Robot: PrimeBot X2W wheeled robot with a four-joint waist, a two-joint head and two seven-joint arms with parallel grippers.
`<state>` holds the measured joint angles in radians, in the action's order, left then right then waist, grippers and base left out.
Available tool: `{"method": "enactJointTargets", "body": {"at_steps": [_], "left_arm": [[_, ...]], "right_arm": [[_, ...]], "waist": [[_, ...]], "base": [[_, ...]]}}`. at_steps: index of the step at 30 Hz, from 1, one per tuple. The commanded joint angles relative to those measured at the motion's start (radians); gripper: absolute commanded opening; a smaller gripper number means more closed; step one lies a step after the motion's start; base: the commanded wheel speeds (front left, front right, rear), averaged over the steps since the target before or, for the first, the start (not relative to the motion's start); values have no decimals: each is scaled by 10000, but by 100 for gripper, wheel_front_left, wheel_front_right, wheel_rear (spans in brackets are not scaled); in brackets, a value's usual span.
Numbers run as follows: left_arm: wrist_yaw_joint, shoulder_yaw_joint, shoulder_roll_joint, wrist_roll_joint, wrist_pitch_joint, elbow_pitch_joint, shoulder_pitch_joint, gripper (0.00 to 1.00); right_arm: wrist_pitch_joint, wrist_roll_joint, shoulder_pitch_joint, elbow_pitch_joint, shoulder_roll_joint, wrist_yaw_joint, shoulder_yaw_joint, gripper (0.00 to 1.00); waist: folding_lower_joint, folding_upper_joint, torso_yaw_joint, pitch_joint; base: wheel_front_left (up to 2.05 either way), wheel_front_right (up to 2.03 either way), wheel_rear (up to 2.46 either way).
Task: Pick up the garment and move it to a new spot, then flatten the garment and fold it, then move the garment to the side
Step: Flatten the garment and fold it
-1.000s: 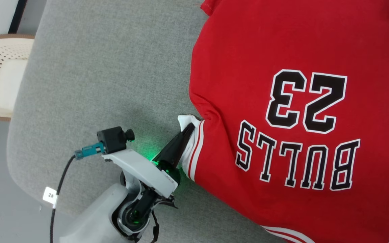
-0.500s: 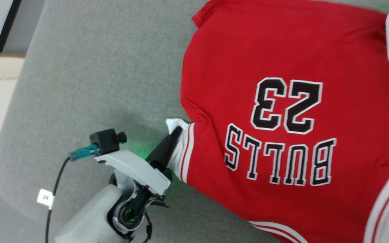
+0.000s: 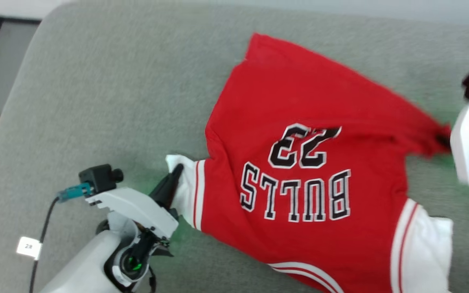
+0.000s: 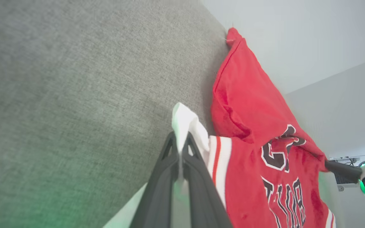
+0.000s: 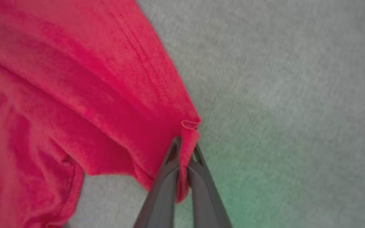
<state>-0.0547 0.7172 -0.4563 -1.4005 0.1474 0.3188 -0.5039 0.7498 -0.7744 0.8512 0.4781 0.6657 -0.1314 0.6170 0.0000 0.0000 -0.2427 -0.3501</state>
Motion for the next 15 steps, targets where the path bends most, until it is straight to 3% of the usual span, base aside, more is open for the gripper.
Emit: {"method": "enactJointTargets", "body": {"at_steps": [1,8,15], "left_arm": [[-119,-80,-140,-19,41,-21,238,0],[-514,-217,-636,-45,152,-295,761,0],[-840,-296,-939,-15,325,-675,1236,0]], "right_arm": [[142,-198,-929,-417,193,15,-52,0],[608,-412,-3925,-2701,669,15,-700,0],[1295,198,-6606,-4681,376,13,-1625,0]], "waist": [[0,0,776,818],[0,0,1453,1362],[0,0,1885,1368]], "base": [[0,0,0],[0,0,0],[0,0,0]]}}
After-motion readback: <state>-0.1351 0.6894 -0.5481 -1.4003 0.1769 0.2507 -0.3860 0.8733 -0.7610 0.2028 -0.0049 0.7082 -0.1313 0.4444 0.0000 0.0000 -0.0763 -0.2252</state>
